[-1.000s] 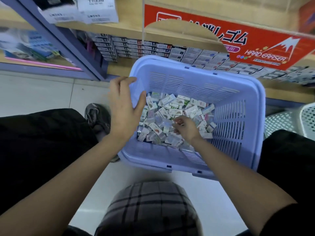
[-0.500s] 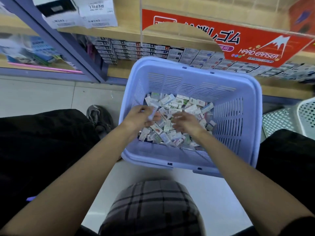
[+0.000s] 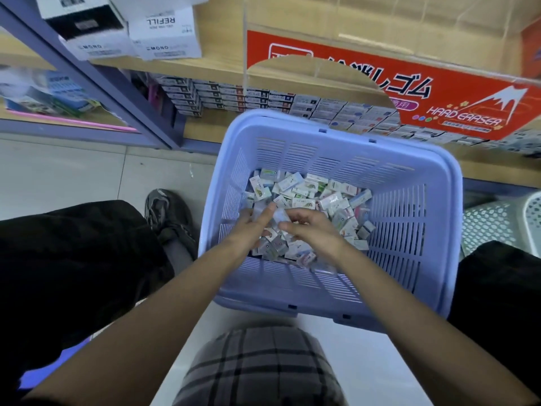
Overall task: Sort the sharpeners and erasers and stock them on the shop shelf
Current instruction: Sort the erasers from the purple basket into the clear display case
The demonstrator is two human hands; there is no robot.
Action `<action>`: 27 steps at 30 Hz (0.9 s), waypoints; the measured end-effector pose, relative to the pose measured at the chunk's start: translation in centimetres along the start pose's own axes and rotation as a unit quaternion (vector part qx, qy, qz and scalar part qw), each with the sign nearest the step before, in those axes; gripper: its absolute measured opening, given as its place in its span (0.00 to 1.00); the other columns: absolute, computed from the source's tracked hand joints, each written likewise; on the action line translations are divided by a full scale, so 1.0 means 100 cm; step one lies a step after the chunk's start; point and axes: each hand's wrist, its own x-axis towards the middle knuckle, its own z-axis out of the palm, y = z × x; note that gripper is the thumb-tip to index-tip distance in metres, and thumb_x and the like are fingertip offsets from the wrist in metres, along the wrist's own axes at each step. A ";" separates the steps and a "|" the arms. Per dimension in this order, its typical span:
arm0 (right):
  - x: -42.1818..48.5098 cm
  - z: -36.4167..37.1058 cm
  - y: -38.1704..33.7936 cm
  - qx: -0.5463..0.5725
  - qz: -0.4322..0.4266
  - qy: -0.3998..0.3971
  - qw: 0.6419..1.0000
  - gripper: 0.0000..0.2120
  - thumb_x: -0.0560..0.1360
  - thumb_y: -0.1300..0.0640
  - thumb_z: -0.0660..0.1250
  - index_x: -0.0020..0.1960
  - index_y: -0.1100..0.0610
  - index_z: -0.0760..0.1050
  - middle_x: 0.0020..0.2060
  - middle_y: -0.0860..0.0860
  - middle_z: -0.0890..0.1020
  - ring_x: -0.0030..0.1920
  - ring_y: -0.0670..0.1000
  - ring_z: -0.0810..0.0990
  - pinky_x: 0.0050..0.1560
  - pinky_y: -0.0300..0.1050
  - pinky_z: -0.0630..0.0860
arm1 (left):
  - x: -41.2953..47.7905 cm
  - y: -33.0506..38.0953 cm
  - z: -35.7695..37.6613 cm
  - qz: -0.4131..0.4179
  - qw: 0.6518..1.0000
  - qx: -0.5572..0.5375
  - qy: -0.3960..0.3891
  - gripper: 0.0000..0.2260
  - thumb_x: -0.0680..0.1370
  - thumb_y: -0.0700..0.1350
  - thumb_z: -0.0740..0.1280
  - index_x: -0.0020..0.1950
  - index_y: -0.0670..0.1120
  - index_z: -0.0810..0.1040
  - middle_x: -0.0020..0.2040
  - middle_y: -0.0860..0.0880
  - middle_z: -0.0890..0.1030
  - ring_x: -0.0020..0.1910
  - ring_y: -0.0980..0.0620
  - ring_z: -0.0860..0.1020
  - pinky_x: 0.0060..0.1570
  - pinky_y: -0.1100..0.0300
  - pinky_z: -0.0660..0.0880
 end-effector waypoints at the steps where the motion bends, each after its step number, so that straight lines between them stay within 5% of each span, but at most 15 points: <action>1: -0.003 0.000 -0.004 -0.008 -0.014 -0.012 1.000 0.14 0.72 0.60 0.72 0.56 0.52 0.75 0.48 0.50 0.81 0.46 0.47 0.80 0.46 0.37 0.78 | 0.001 -0.001 0.002 -0.007 1.000 -0.026 -0.013 0.29 0.76 0.59 0.63 0.71 0.45 0.63 0.62 0.47 0.76 0.54 0.50 0.78 0.52 0.54 0.77; 6: 0.011 -0.018 -0.005 0.094 0.038 0.010 0.995 0.12 0.75 0.62 0.68 0.56 0.60 0.71 0.51 0.57 0.81 0.49 0.53 0.81 0.53 0.46 0.79 | 0.007 -0.005 -0.001 0.002 0.993 -0.105 0.057 0.11 0.79 0.48 0.62 0.56 0.43 0.71 0.54 0.43 0.78 0.43 0.47 0.79 0.39 0.58 0.78; 10: 0.047 0.002 0.012 -0.133 0.083 0.071 0.985 0.19 0.76 0.49 0.67 0.61 0.58 0.69 0.53 0.53 0.77 0.51 0.51 0.76 0.54 0.46 0.75 | 0.011 -0.006 -0.001 0.018 0.992 -0.011 0.128 0.12 0.80 0.47 0.63 0.57 0.40 0.69 0.42 0.38 0.76 0.31 0.50 0.70 0.31 0.59 0.69; 12: 0.063 0.030 0.015 -0.180 0.046 0.064 0.980 0.19 0.77 0.49 0.64 0.63 0.59 0.68 0.50 0.56 0.78 0.49 0.53 0.77 0.47 0.44 0.74 | 0.004 -0.005 -0.002 0.066 0.990 -0.019 0.120 0.09 0.79 0.47 0.63 0.54 0.42 0.72 0.42 0.42 0.77 0.36 0.47 0.75 0.38 0.56 0.73; 16: 0.085 0.057 0.016 -0.383 0.022 0.109 0.917 0.20 0.78 0.51 0.56 0.65 0.62 0.67 0.61 0.61 0.73 0.62 0.60 0.70 0.62 0.51 0.66 | -0.026 0.000 -0.013 0.143 0.983 -0.097 0.063 0.04 0.80 0.42 0.61 0.51 0.48 0.75 0.42 0.50 0.80 0.39 0.53 0.79 0.38 0.57 0.79; 19: 0.088 0.061 0.010 -0.299 0.066 0.101 0.947 0.17 0.78 0.55 0.61 0.60 0.66 0.71 0.57 0.62 0.76 0.58 0.59 0.74 0.54 0.45 0.70 | -0.035 -0.001 -0.015 0.128 0.980 -0.149 0.033 0.06 0.80 0.42 0.60 0.54 0.46 0.76 0.44 0.49 0.80 0.42 0.52 0.80 0.38 0.61 0.79; 23: 0.077 0.046 0.012 -0.136 0.092 0.050 0.985 0.06 0.75 0.62 0.66 0.40 0.61 0.73 0.36 0.54 0.77 0.35 0.49 0.73 0.34 0.36 0.69 | -0.037 0.000 -0.015 0.125 0.982 -0.142 0.028 0.06 0.80 0.43 0.60 0.52 0.49 0.77 0.42 0.53 0.82 0.40 0.56 0.82 0.37 0.63 0.79; 25: 0.063 0.029 0.012 -0.084 0.098 0.055 0.990 0.10 0.73 0.60 0.70 0.38 0.59 0.70 0.33 0.53 0.74 0.34 0.50 0.72 0.36 0.39 0.70 | -0.039 0.002 -0.014 0.124 0.983 -0.134 0.030 0.06 0.80 0.44 0.61 0.52 0.48 0.77 0.41 0.53 0.83 0.40 0.55 0.81 0.39 0.61 0.79; 27: 0.045 0.009 0.006 -0.037 0.090 0.062 0.993 0.11 0.72 0.57 0.72 0.46 0.63 0.76 0.41 0.59 0.81 0.41 0.55 0.79 0.43 0.42 0.74 | -0.040 0.004 -0.014 0.128 0.984 -0.116 0.037 0.06 0.80 0.44 0.61 0.52 0.46 0.76 0.43 0.48 0.82 0.42 0.49 0.80 0.44 0.52 0.78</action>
